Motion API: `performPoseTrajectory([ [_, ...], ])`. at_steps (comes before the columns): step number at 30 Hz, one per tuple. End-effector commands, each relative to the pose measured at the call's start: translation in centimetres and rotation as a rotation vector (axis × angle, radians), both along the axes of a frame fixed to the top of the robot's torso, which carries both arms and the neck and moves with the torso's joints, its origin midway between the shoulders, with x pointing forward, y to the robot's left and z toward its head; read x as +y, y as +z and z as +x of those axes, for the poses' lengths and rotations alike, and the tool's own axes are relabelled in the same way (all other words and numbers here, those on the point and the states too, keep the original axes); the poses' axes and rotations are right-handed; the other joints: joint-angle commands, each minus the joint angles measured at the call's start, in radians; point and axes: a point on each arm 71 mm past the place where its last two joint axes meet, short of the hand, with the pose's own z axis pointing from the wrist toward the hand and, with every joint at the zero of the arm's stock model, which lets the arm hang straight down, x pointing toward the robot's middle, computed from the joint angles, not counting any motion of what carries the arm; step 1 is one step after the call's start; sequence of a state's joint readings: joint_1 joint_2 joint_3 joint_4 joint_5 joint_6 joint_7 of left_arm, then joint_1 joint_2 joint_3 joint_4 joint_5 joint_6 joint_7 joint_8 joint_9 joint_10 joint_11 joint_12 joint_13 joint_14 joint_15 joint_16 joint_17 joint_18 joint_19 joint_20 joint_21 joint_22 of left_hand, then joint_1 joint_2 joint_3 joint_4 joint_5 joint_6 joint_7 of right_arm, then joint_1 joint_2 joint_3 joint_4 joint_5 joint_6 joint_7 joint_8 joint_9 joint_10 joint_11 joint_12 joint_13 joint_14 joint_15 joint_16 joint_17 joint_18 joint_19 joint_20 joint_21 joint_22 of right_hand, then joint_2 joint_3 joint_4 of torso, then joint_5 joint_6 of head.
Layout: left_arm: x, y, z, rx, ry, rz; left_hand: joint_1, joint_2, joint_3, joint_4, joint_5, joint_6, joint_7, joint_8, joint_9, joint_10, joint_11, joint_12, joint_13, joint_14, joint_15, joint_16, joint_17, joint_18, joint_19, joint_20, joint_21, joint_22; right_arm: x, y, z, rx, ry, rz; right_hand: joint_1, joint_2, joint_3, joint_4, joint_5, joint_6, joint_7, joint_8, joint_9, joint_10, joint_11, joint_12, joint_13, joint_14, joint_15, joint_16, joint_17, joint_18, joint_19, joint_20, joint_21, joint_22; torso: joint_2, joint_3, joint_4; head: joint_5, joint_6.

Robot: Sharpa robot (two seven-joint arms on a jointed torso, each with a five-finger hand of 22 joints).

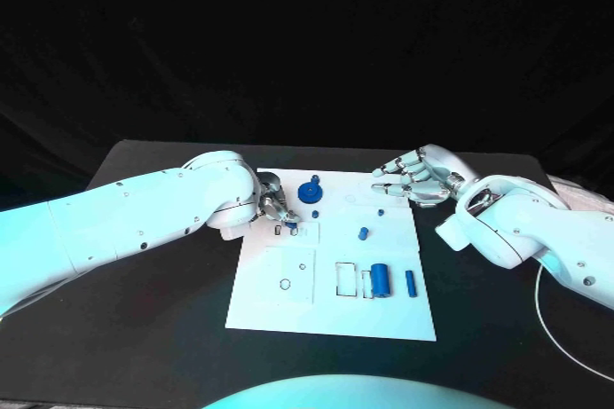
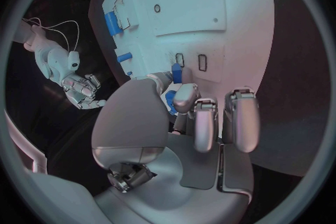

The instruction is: Assemble the parts on the task board

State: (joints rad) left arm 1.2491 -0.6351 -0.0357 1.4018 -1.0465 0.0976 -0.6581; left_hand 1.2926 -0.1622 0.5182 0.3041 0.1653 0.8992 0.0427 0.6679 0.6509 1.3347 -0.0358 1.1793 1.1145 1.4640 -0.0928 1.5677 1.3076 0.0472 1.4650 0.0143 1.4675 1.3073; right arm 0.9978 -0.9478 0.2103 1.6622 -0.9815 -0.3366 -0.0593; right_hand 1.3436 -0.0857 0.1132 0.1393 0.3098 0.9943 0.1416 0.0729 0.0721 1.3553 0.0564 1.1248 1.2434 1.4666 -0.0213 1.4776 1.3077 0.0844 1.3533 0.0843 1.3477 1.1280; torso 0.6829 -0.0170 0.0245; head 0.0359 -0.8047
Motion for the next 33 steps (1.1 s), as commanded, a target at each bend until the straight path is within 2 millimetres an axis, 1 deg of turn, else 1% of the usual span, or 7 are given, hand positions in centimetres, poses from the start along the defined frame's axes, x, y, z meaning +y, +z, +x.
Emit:
performPoseTrajectory([
  [1,-0.3,-0.1,0.0,-0.049,-0.022,0.023,-0.009,-0.003,0.171,-0.164,0.002,0.006,-0.009,0.004,0.002,0.008,-0.002,0.003,0.000,0.107,-0.002,0.003,0.263,-0.012,0.046,0.001,0.000,0.116,0.2,-0.1,-0.1,0.000,0.021,-0.004,-0.006,0.006,-0.005,0.003,0.006,0.008,-0.001,0.006,0.002,0.001,-0.005,0.003,0.001,0.066,-0.001,-0.005,0.090,0.006,-0.004,0.000,-0.004,-0.002,0.001,-0.0009,-0.0007,0.001,-0.003],
  [4,-0.4,-0.4,-0.2,-0.048,-0.036,0.039,-0.012,-0.004,0.173,-0.166,0.002,0.007,-0.009,0.005,0.003,0.008,-0.002,0.003,-0.001,0.107,-0.002,0.003,0.263,-0.012,0.046,0.001,0.000,0.117,0.2,-0.1,-0.1,0.005,0.021,-0.002,-0.006,0.006,-0.005,0.003,0.006,0.008,-0.001,0.006,0.002,0.001,-0.005,0.003,0.001,0.066,-0.001,-0.005,0.090,0.006,-0.004,0.000,-0.005,-0.003,0.000,-0.0005,-0.0015,0.003,-0.005],
  [8,-0.5,-0.6,-0.3,-0.042,-0.047,0.049,-0.014,-0.006,0.174,-0.168,0.002,0.007,-0.010,0.005,0.003,0.008,-0.002,0.002,-0.002,0.107,-0.002,0.003,0.263,-0.012,0.047,0.001,0.001,0.118,0.2,-0.2,-0.1,0.009,0.020,0.001,-0.006,0.006,-0.005,0.003,0.006,0.008,-0.001,0.006,0.002,0.001,-0.005,0.003,0.001,0.066,-0.001,-0.005,0.090,0.006,-0.004,0.000,-0.005,-0.003,0.000,-0.0001,-0.0004,0.001,-0.006],
  [14,-0.8,-0.8,-0.6,-0.026,-0.069,0.062,-0.015,-0.006,0.174,-0.169,0.002,0.007,-0.010,0.005,0.003,0.008,-0.002,0.001,-0.003,0.107,-0.002,0.003,0.263,-0.013,0.047,0.001,0.001,0.118,0.2,-0.2,-0.1,0.012,0.021,0.004,-0.007,0.007,-0.005,0.004,0.007,0.008,-0.001,0.006,0.002,0.001,-0.005,0.003,0.001,0.066,-0.001,-0.005,0.090,0.006,-0.005,0.000,-0.005,-0.004,0.001,0.0001,-0.0010,0.002,-0.006],
  [24,-0.8,-1.1,-1.0,0.009,-0.105,0.090,-0.020,-0.011,0.179,-0.176,0.001,0.009,-0.011,0.007,0.006,0.009,-0.004,-0.001,-0.006,0.107,-0.002,0.003,0.263,-0.012,0.046,0.000,-0.001,0.116,0.2,-0.3,-0.1,0.016,0.023,0.003,-0.007,0.007,-0.005,0.004,0.008,0.008,-0.001,0.006,0.002,0.001,-0.005,0.003,0.001,0.066,-0.001,-0.005,0.090,0.006,-0.005,0.000,-0.006,-0.004,0.001,0.0001,-0.0009,0.001,-0.007],
  [31,-0.7,-1.1,-0.9,0.011,-0.110,0.104,-0.023,-0.013,0.182,-0.179,0.003,0.011,-0.011,0.008,0.007,0.009,-0.004,-0.002,-0.008,0.107,-0.003,0.003,0.263,-0.012,0.046,0.000,-0.002,0.115,0.1,-0.3,-0.1,0.018,0.020,0.002,-0.008,0.008,-0.005,0.005,0.008,0.009,-0.001,0.006,0.002,0.002,-0.005,0.004,0.002,0.066,-0.001,-0.006,0.090,0.006,-0.005,0.000,-0.005,-0.003,0.001,0.0000,-0.0014,0.002,-0.009],
  [33,-0.7,-1.1,-0.9,0.010,-0.110,0.108,-0.024,-0.013,0.182,-0.180,0.003,0.011,-0.012,0.008,0.007,0.009,-0.004,-0.003,-0.008,0.107,-0.003,0.003,0.263,-0.012,0.046,0.000,-0.002,0.115,0.1,-0.4,-0.1,0.018,0.020,0.002,-0.008,0.008,-0.005,0.005,0.008,0.009,-0.001,0.006,0.002,0.002,-0.005,0.004,0.002,0.066,-0.001,-0.006,0.090,0.006,-0.005,0.000,-0.005,-0.003,0.002,-0.0002,-0.0011,0.002,-0.008],
])
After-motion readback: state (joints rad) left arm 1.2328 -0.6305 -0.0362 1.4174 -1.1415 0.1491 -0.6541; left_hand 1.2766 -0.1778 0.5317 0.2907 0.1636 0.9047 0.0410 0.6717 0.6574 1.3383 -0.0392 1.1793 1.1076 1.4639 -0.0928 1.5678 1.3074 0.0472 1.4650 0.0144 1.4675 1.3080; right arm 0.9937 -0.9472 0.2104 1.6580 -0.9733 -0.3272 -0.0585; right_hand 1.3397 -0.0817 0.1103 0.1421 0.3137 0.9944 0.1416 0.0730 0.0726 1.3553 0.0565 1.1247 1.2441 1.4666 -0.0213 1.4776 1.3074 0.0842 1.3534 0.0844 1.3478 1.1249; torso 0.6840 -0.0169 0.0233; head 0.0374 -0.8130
